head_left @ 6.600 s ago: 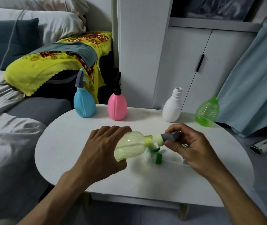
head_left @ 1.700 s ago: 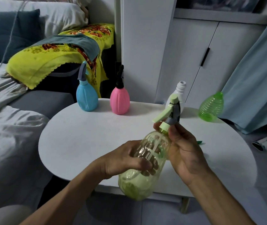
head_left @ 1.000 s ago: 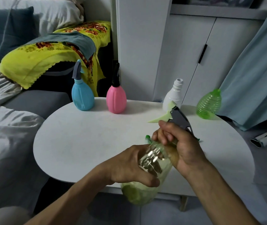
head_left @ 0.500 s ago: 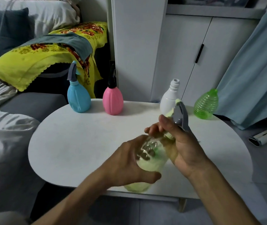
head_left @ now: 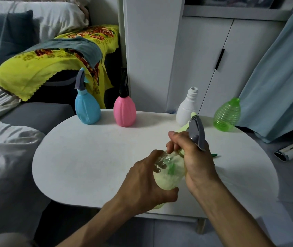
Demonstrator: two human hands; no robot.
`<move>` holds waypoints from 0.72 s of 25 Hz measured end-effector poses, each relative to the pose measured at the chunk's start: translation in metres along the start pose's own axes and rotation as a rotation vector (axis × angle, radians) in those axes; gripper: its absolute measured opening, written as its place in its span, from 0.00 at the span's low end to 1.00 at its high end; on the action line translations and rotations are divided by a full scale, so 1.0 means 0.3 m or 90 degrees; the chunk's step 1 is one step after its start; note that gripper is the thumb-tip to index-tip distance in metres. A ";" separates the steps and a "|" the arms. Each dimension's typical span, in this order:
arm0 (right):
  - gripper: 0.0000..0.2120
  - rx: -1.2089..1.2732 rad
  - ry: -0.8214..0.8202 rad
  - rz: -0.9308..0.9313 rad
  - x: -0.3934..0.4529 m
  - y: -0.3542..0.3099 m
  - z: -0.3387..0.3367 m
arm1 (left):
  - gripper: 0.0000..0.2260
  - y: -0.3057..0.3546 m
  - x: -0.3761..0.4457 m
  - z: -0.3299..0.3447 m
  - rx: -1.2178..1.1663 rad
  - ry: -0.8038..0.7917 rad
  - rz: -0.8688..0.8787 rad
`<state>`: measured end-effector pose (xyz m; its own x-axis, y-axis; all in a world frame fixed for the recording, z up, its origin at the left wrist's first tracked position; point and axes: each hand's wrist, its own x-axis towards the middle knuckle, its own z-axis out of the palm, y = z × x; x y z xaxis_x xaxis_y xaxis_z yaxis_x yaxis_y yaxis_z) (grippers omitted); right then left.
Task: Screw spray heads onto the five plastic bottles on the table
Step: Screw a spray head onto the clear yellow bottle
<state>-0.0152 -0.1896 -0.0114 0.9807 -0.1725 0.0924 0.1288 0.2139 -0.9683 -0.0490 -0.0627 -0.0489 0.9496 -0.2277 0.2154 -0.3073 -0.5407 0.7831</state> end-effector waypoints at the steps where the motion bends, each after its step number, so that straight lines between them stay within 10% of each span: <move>1: 0.18 0.002 0.002 -0.007 0.001 0.002 0.000 | 0.27 0.003 -0.002 0.006 0.003 0.012 0.004; 11: 0.17 -0.022 0.034 -0.054 0.030 0.032 -0.004 | 0.30 0.003 0.007 0.041 0.011 0.062 0.021; 18: 0.12 -0.075 -0.126 -0.071 0.042 0.004 0.004 | 0.30 -0.032 0.058 -0.023 -0.039 0.102 0.001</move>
<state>-0.0025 -0.1904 -0.0110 0.9726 0.0055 0.2325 0.2312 0.0888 -0.9689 -0.0291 -0.0557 -0.0486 0.9481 -0.0939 0.3038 -0.3097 -0.4891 0.8154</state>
